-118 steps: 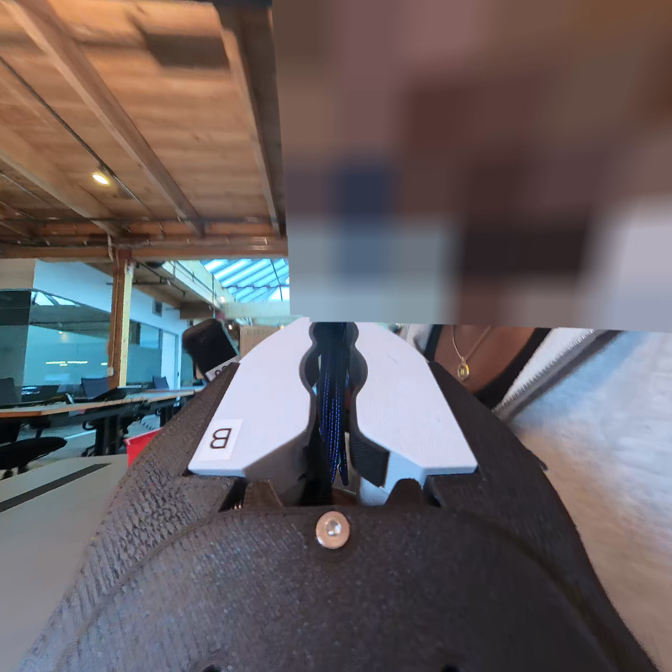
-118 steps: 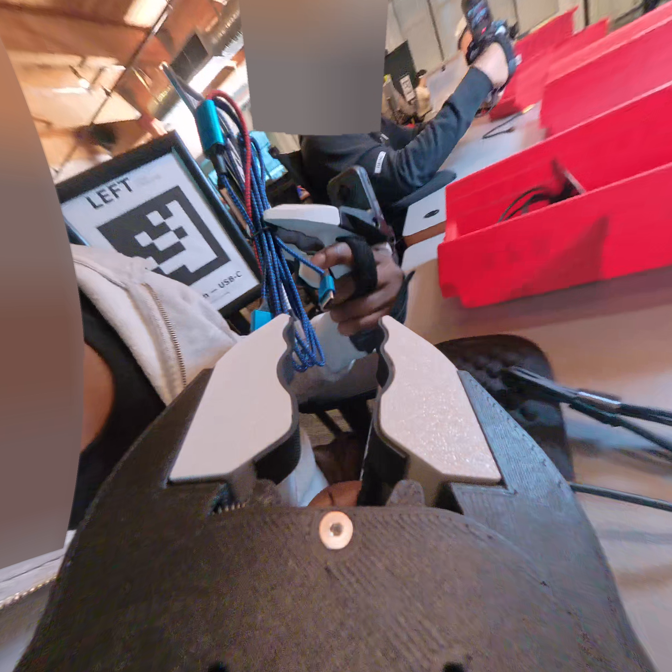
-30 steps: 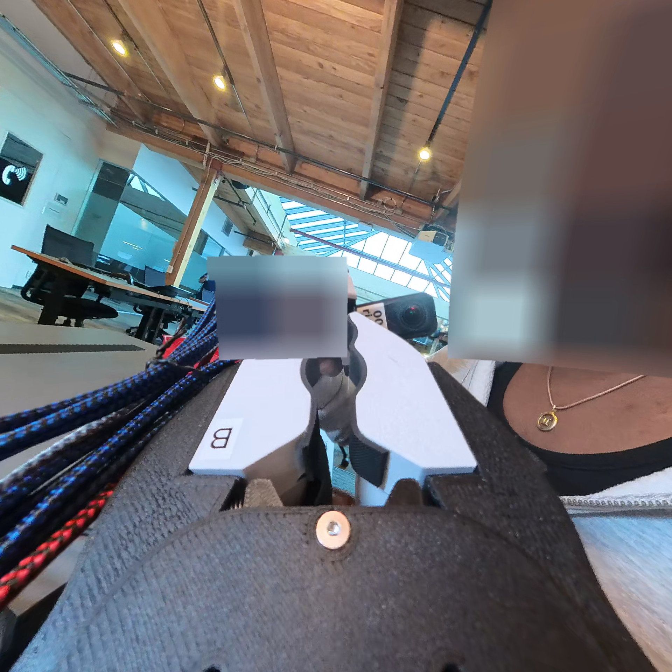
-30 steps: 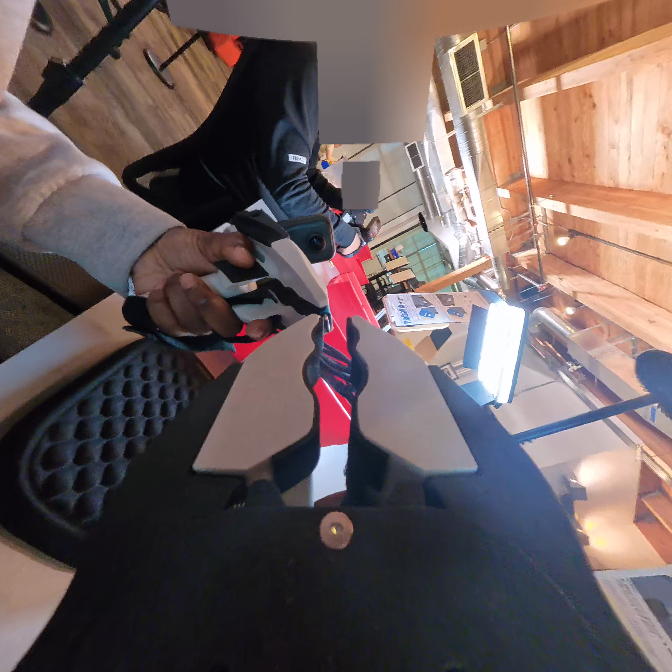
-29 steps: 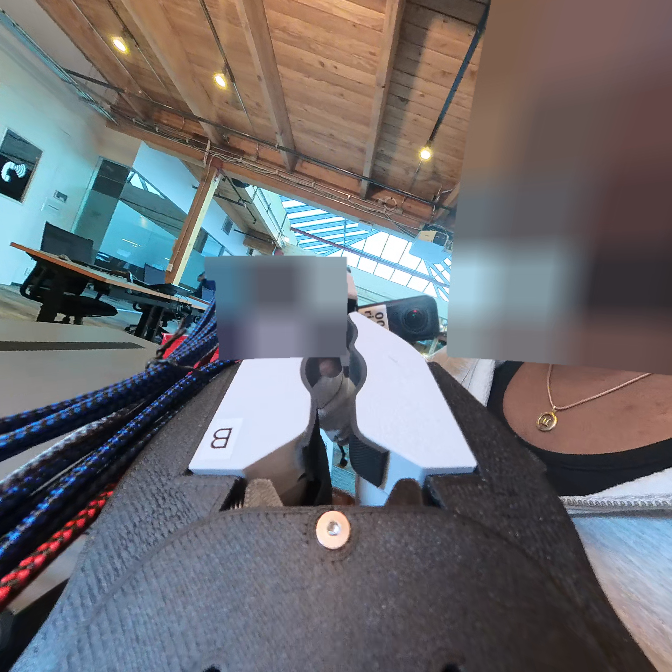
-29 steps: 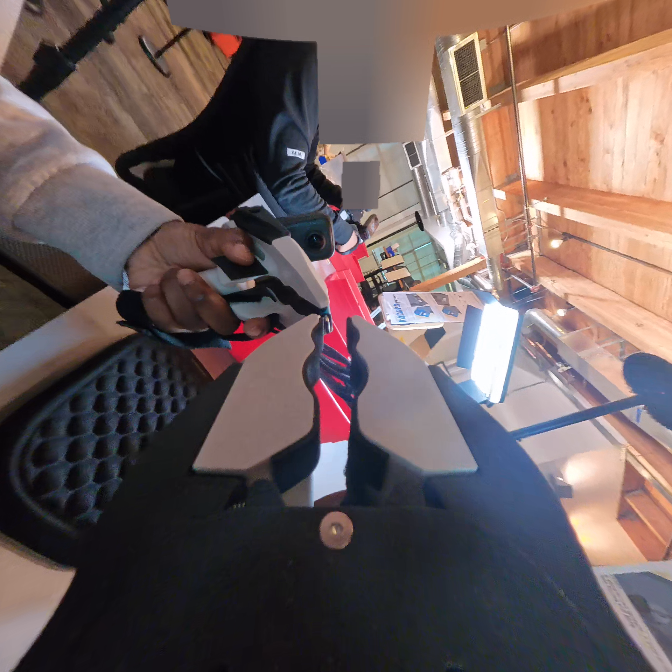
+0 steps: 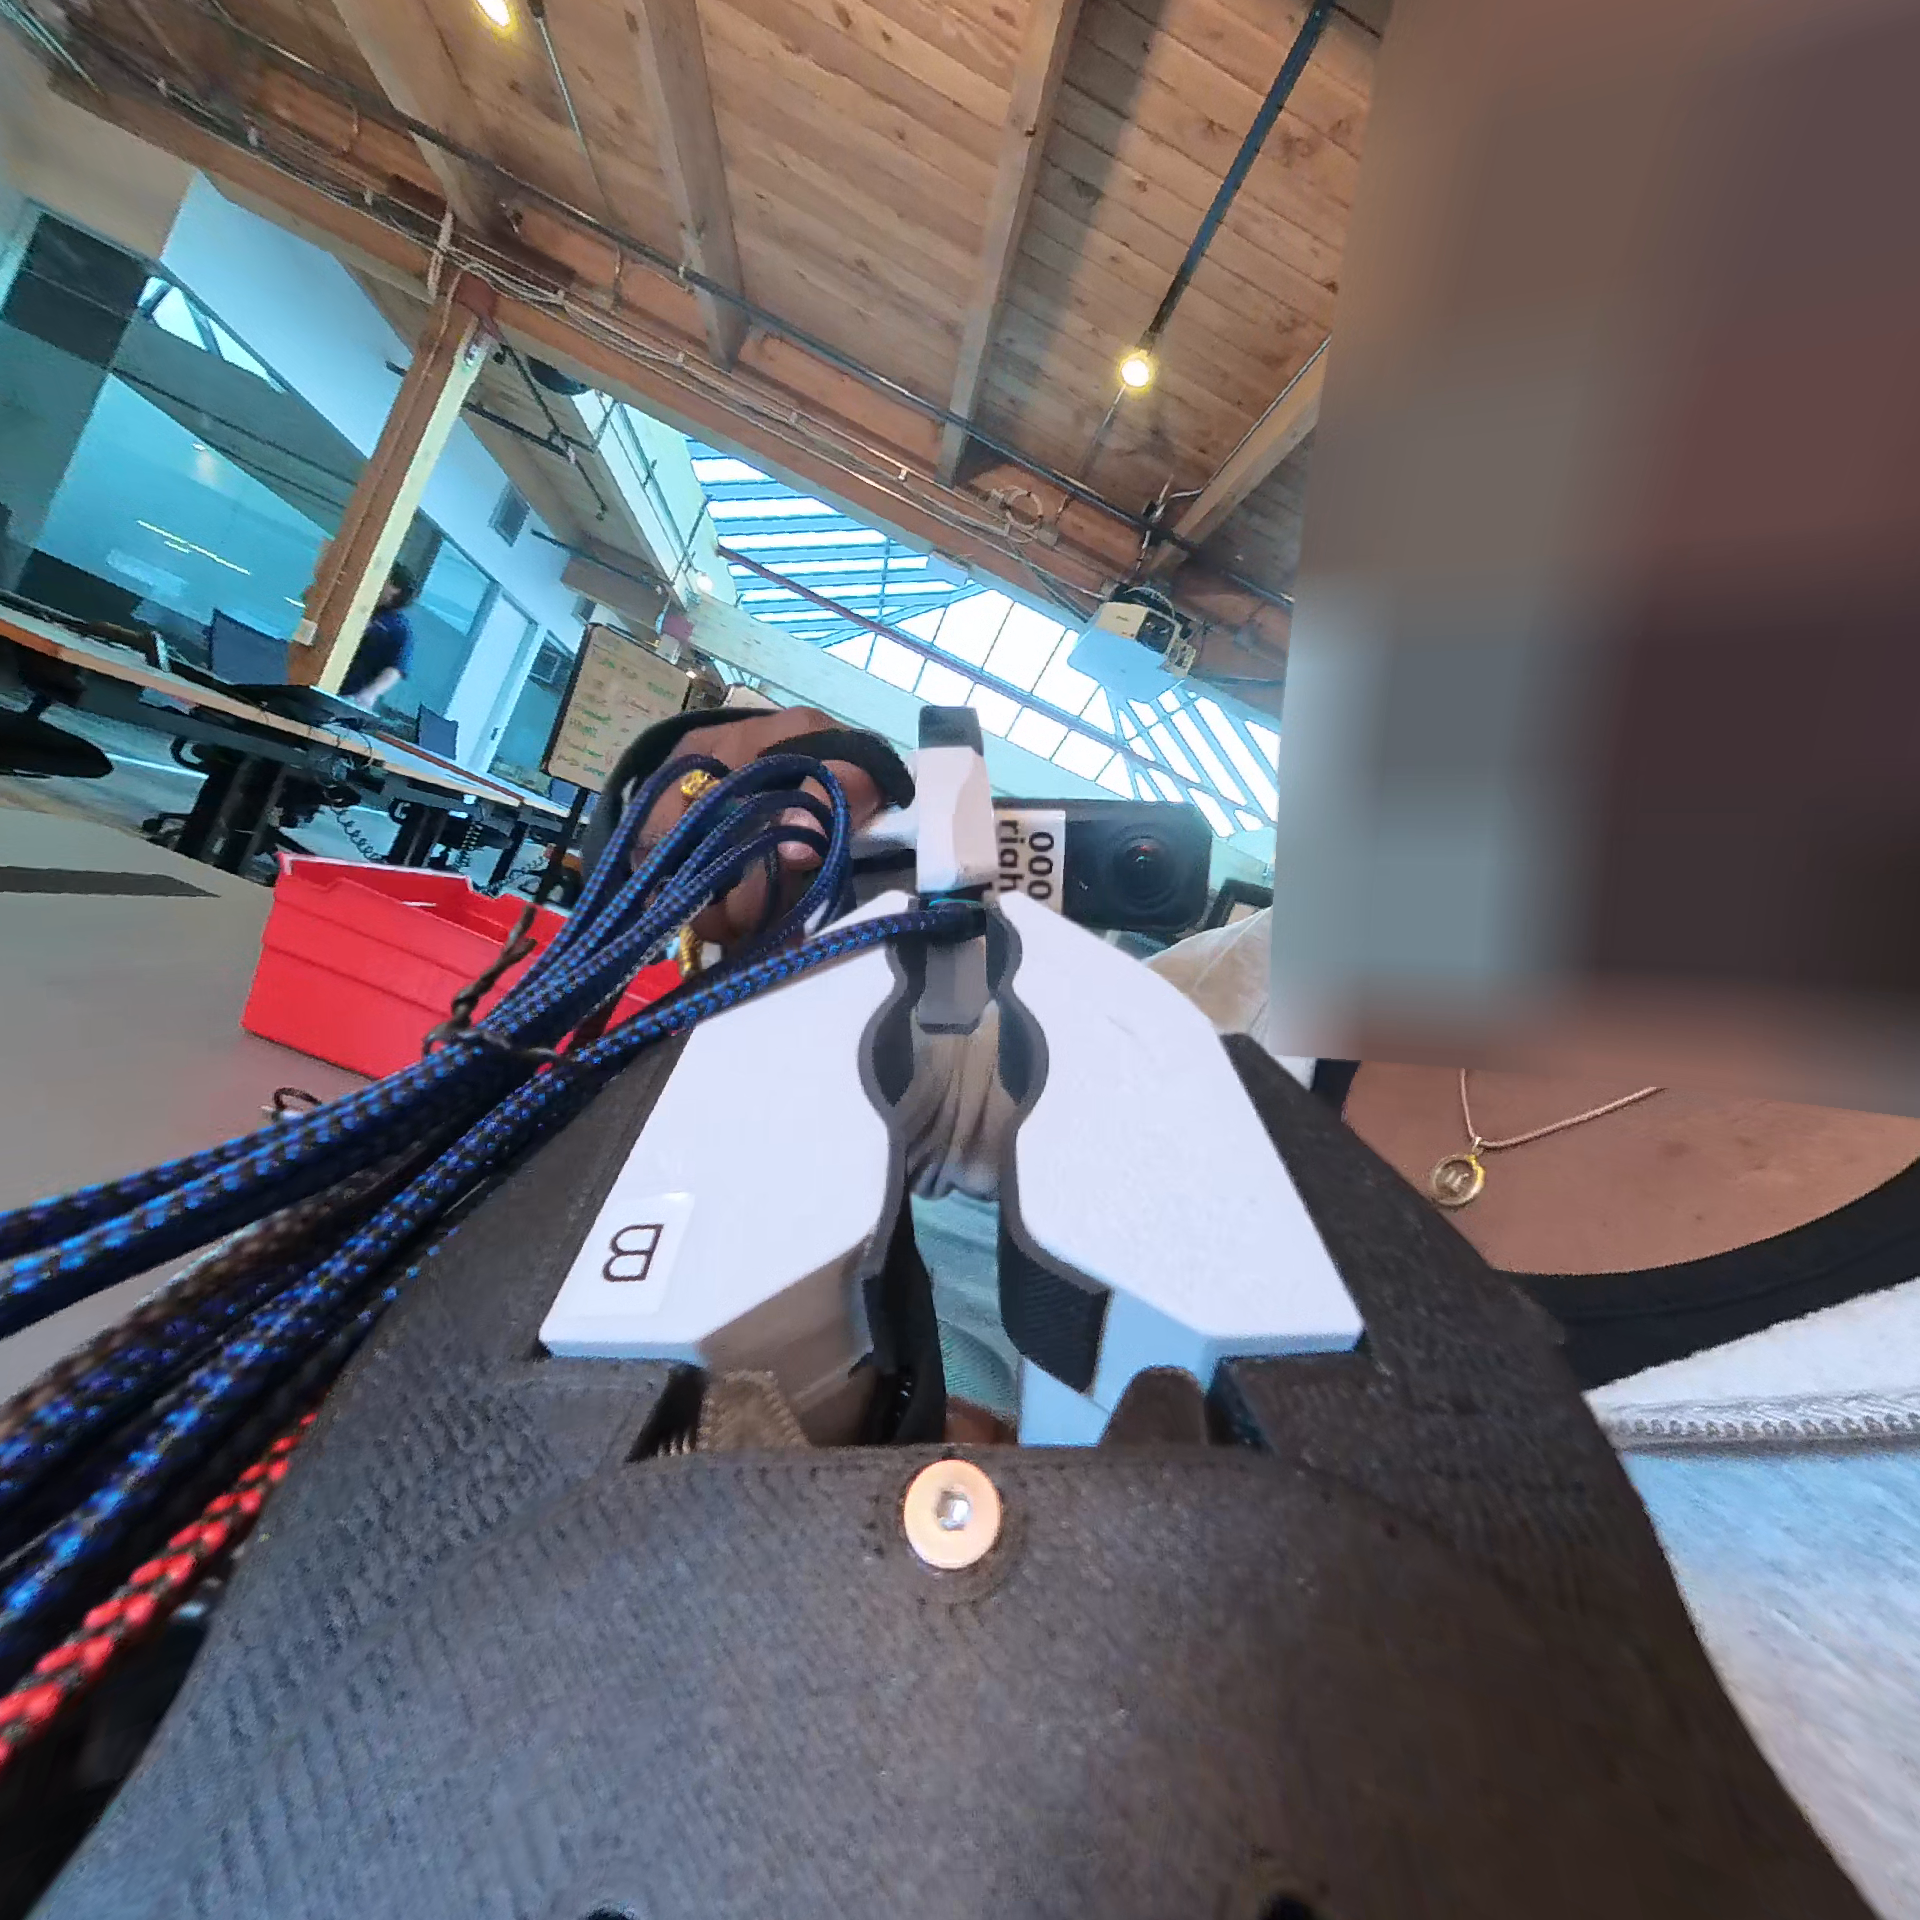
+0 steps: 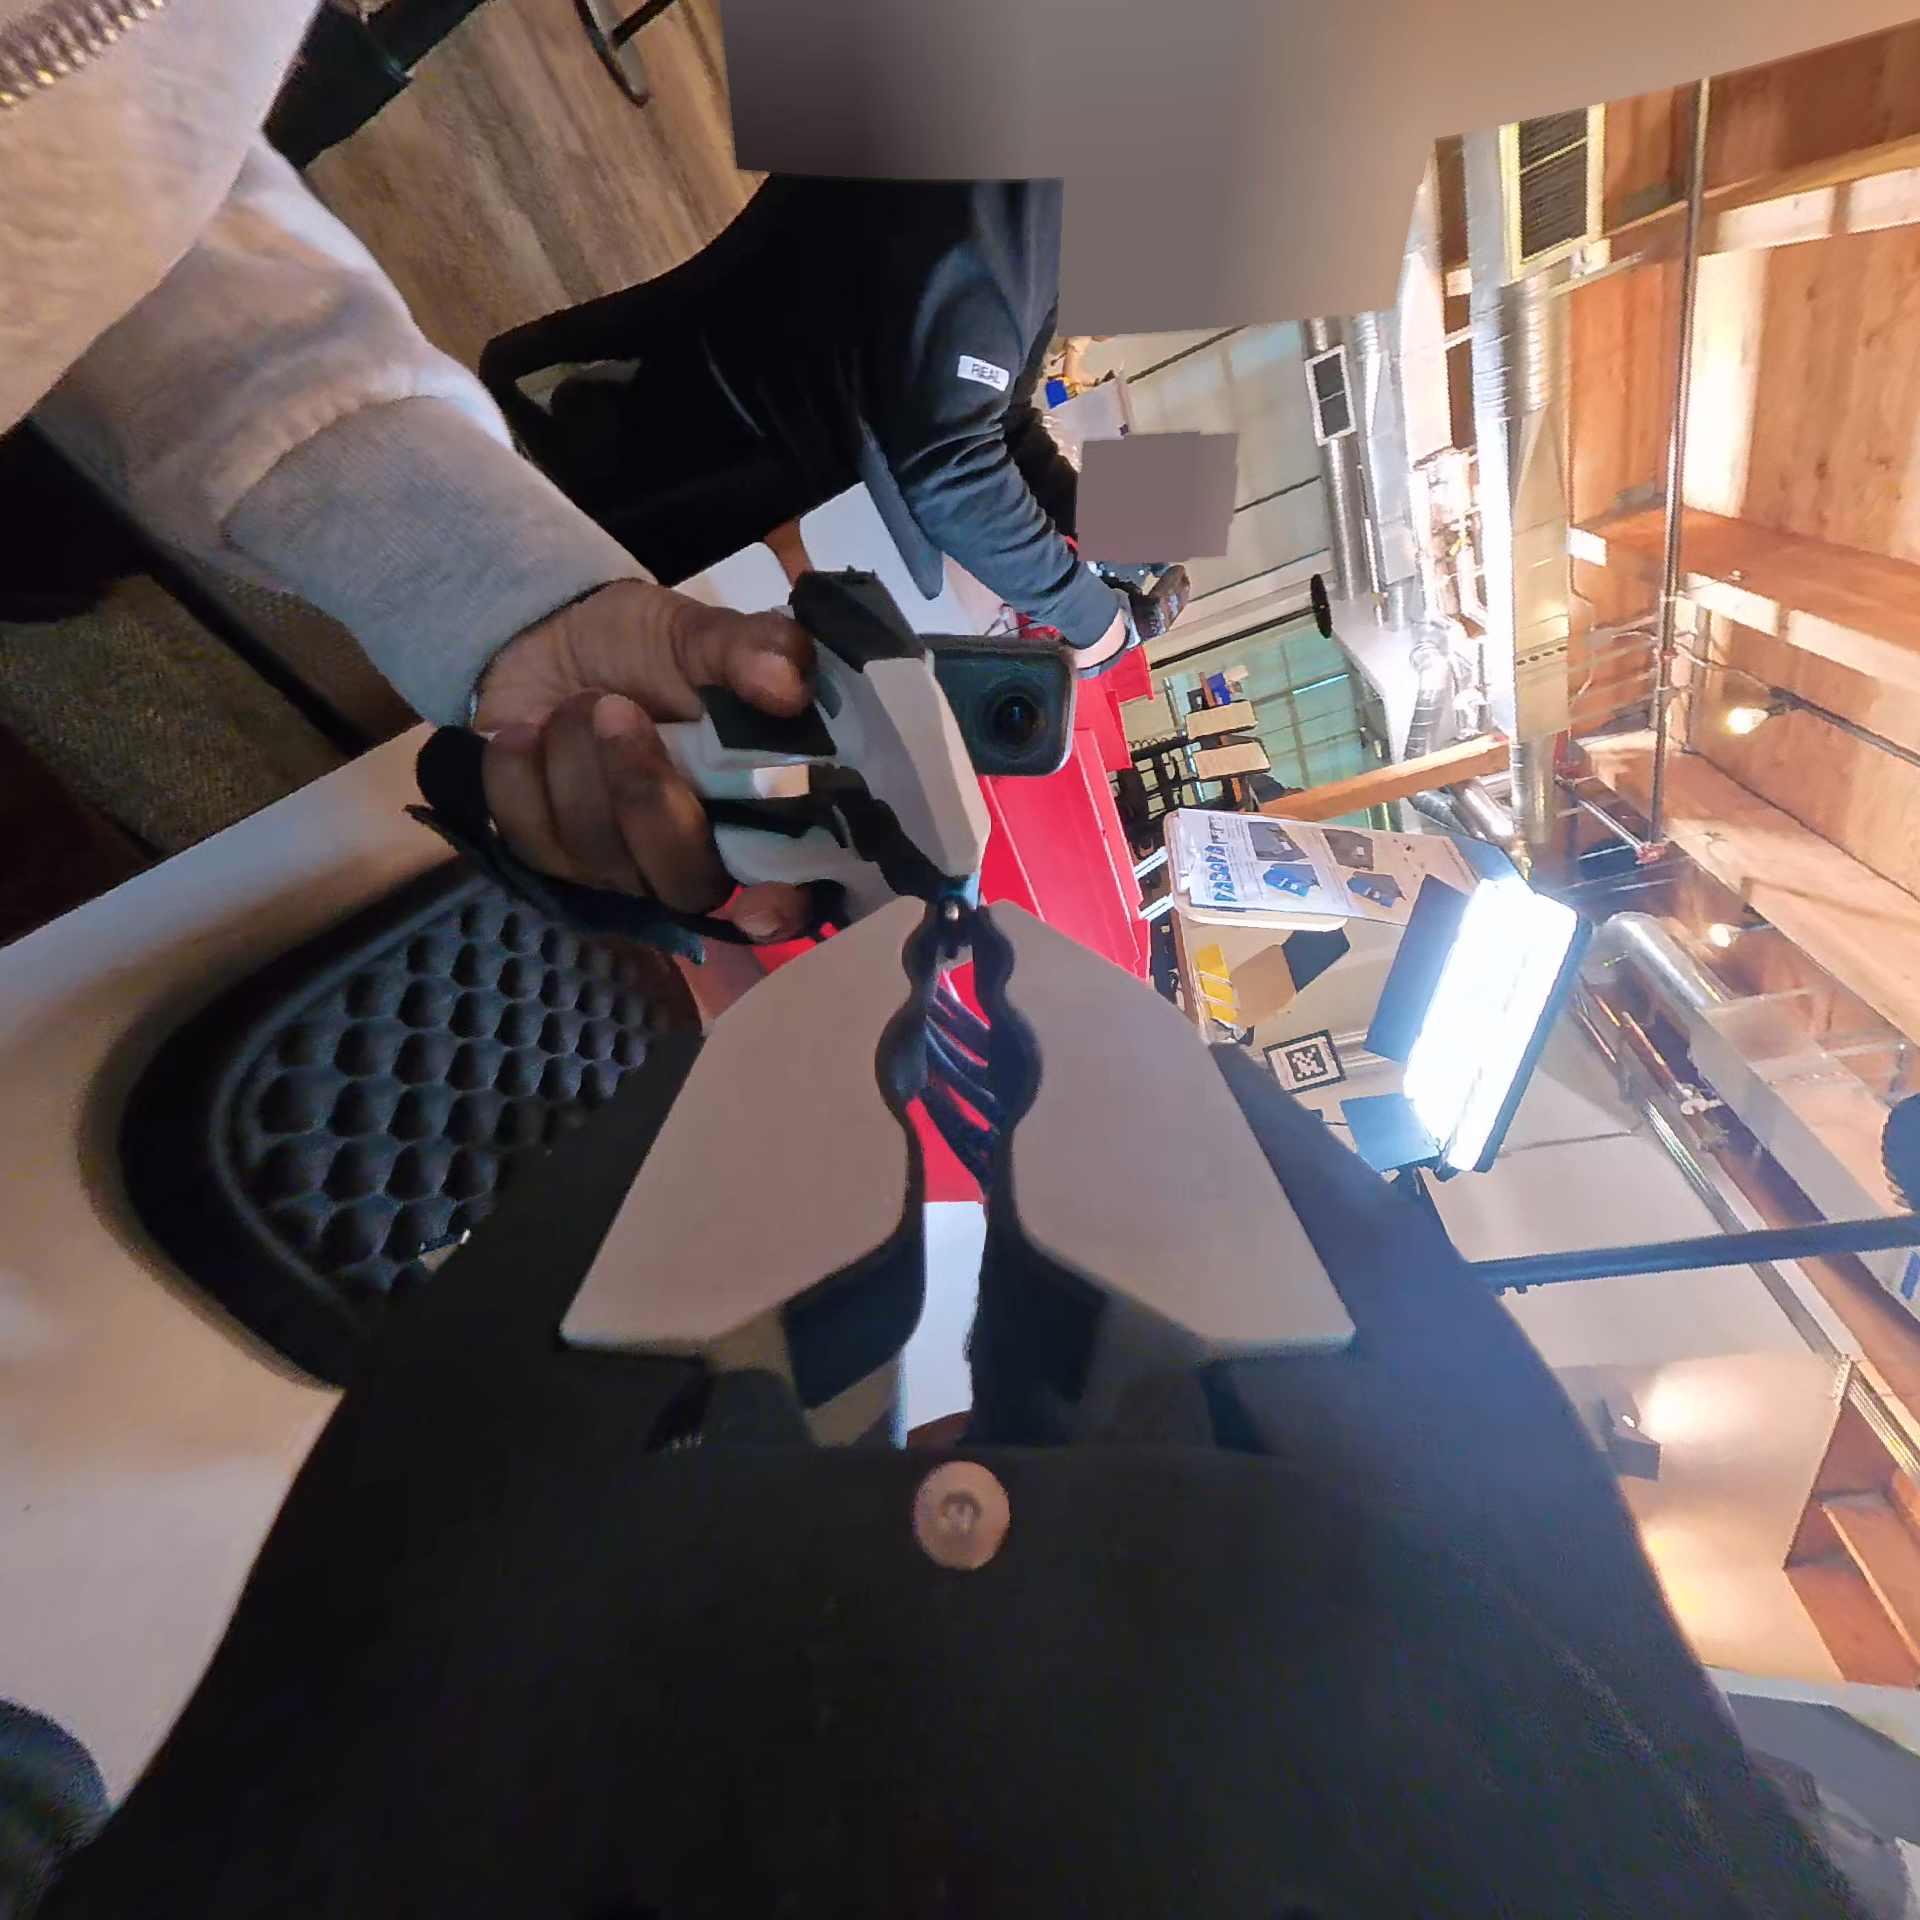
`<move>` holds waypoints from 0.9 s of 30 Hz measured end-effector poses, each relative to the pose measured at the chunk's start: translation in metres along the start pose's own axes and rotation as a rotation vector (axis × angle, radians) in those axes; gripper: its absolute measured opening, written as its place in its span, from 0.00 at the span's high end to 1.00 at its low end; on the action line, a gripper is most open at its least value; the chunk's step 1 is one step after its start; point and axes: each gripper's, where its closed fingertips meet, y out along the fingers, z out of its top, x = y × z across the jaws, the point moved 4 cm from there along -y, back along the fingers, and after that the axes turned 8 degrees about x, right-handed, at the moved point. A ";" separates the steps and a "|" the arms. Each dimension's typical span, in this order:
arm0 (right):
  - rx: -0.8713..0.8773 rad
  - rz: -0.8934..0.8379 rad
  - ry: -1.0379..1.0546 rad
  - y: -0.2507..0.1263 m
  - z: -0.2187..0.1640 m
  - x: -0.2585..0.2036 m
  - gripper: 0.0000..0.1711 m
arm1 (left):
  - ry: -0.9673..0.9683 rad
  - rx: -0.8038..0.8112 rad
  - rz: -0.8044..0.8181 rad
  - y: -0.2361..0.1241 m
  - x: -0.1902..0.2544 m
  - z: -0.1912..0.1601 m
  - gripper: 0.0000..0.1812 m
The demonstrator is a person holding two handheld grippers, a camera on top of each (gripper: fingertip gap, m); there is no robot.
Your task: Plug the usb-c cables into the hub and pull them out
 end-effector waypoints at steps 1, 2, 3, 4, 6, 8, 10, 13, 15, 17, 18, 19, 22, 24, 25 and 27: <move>-0.003 0.010 0.000 -0.001 -0.001 0.000 0.96 | 0.014 -0.008 0.007 0.000 -0.001 -0.001 0.94; -0.005 0.015 0.028 -0.002 -0.002 0.000 0.96 | 0.039 -0.014 0.016 0.001 -0.002 -0.001 0.94; -0.009 0.020 0.109 -0.003 -0.004 0.000 0.95 | 0.087 -0.024 0.034 0.002 -0.003 -0.002 0.94; -0.020 0.016 0.230 -0.007 -0.008 0.002 0.93 | 0.163 -0.037 0.066 0.002 -0.006 -0.001 0.94; -0.073 -0.063 0.531 -0.023 -0.026 0.013 0.85 | 0.325 -0.027 0.118 0.000 -0.008 0.005 0.94; -0.125 -0.057 0.908 -0.048 -0.050 0.015 0.71 | 0.423 0.018 0.177 -0.006 -0.012 0.014 0.94; -0.236 -0.065 1.286 -0.075 -0.080 0.007 0.65 | 0.478 0.084 0.199 -0.014 -0.014 0.021 0.94; -0.394 0.024 1.608 -0.106 -0.107 -0.023 0.60 | 0.456 0.134 0.192 -0.023 -0.019 0.023 0.94; -0.591 0.097 1.707 -0.121 -0.125 -0.052 0.59 | 0.461 0.135 0.196 -0.025 -0.023 0.021 0.94; -0.736 0.224 1.794 -0.130 -0.135 -0.076 0.58 | 0.471 0.117 0.191 -0.025 -0.024 0.017 0.94; -0.793 0.277 1.834 -0.132 -0.140 -0.086 0.58 | 0.472 0.108 0.190 -0.024 -0.025 0.015 0.94; -0.840 0.335 1.858 -0.133 -0.144 -0.095 0.58 | 0.472 0.104 0.190 -0.024 -0.025 0.013 0.94; -0.956 0.437 1.856 -0.134 -0.154 -0.118 0.61 | 0.468 0.099 0.193 -0.022 -0.027 0.009 0.94; -0.947 0.468 1.889 -0.132 -0.154 -0.124 0.72 | 0.450 0.097 0.185 -0.022 -0.027 0.007 0.94; -0.932 0.462 1.932 -0.132 -0.156 -0.124 0.73 | 0.436 0.099 0.174 -0.022 -0.027 0.006 0.94; -0.884 0.448 2.057 -0.132 -0.161 -0.123 0.76 | 0.412 0.104 0.163 -0.022 -0.029 0.004 0.94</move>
